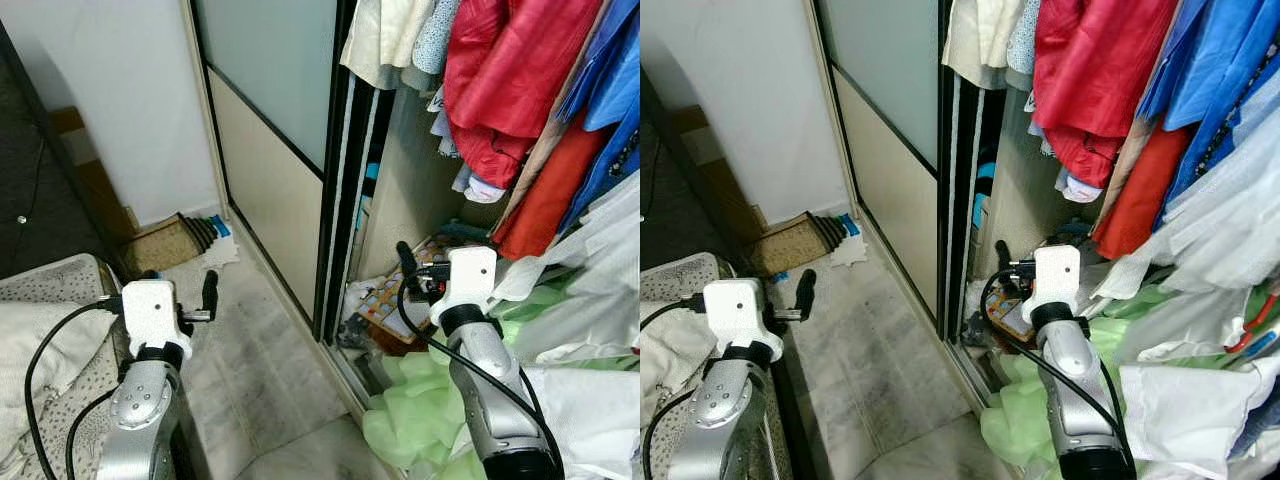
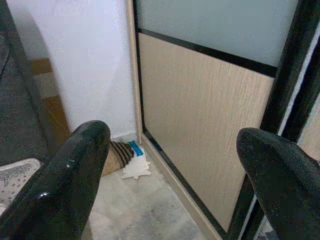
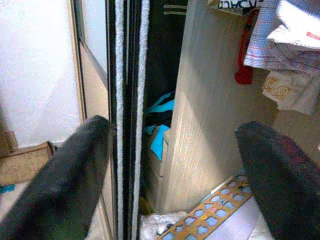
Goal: Clean up the room
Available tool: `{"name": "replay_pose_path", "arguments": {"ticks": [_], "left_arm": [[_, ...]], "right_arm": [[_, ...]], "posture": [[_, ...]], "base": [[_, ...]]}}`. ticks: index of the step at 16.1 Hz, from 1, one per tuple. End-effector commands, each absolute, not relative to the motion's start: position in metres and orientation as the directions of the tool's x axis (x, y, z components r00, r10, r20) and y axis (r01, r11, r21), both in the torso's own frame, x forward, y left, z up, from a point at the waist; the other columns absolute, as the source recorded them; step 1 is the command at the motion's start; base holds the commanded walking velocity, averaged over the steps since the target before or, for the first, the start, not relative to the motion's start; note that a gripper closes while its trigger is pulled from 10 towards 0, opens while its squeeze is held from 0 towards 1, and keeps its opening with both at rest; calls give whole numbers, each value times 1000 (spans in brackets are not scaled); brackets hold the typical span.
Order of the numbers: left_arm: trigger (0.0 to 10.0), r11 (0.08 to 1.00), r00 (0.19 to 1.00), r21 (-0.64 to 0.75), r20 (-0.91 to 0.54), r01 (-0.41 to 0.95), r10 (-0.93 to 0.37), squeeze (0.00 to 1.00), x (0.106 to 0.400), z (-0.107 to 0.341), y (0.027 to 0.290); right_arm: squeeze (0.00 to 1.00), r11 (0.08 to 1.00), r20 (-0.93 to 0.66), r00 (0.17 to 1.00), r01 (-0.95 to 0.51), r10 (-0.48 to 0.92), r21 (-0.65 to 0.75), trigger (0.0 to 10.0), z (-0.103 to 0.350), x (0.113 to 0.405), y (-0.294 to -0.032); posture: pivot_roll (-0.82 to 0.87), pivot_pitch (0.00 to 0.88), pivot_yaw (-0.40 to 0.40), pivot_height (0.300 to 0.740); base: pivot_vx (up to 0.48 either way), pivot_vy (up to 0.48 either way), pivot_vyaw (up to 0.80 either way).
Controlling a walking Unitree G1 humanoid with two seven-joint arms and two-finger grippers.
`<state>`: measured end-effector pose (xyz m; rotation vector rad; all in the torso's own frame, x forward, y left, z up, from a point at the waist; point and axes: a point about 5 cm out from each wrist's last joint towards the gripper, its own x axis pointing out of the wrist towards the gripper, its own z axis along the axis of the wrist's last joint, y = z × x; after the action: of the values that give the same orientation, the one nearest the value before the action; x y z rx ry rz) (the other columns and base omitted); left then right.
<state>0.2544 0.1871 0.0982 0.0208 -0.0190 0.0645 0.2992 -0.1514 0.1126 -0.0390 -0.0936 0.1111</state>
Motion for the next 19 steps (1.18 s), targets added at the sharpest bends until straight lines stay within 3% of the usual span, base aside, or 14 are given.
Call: {"name": "replay_pose_path", "arguments": {"ticks": [1,7,19], "left_arm": [[10000,999,999,11,12,-51,51,1000,256,97,187],[10000,998,998,23,4,-63,63,1000,256,94,188],[10000,997,998,42,3,-60,60,1000,266,92,183]], "right_arm": [[1000,994,64,992,-106,108,-35,10000,108,300,-153],[1000,993,52,993,-108,110,-44,10000,104,301,-153],[1000,989,101,987,-118,126,-90,10000,115,313,-152]], "posture": [[2,0,-27,740],[2,0,-24,740],[-25,0,-3,740]], "base": [[0,0,0],[0,0,0],[0,0,800]]}}
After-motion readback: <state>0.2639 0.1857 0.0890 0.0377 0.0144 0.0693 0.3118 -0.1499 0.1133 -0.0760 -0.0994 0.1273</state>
